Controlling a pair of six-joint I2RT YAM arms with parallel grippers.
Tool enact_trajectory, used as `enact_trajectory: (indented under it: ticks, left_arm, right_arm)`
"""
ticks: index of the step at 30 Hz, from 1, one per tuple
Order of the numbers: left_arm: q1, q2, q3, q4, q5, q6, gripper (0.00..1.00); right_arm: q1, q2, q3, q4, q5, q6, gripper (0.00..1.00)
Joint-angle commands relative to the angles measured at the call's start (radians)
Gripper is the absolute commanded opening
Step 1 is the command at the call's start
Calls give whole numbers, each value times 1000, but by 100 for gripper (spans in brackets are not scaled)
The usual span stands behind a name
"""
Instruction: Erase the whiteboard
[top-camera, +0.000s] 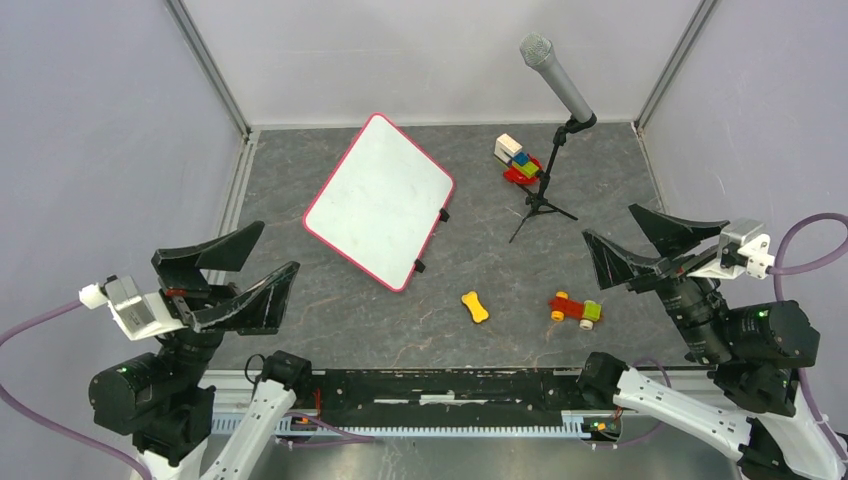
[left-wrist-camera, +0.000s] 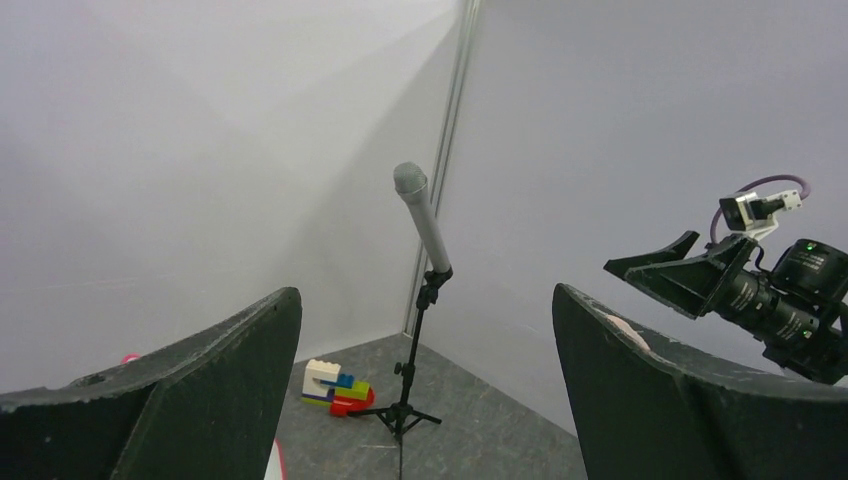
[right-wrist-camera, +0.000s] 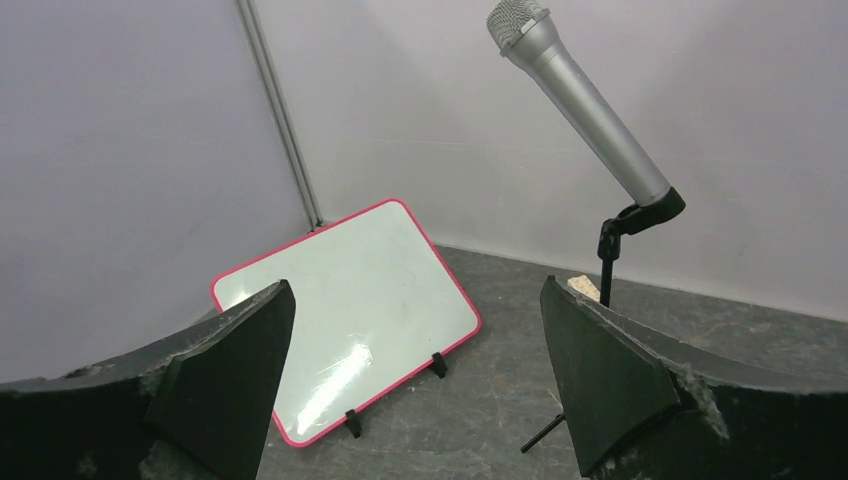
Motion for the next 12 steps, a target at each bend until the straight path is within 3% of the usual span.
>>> enact_trajectory:
  ticks: [1,12]
  left_arm:
    - [3,17,21,-42,-1,70,100]
    - [3,41,11,-33,28,50,100]
  right_arm:
    - [6,-7,-25,49,53,11,98]
    - [5,37,-24,24,55,4,98]
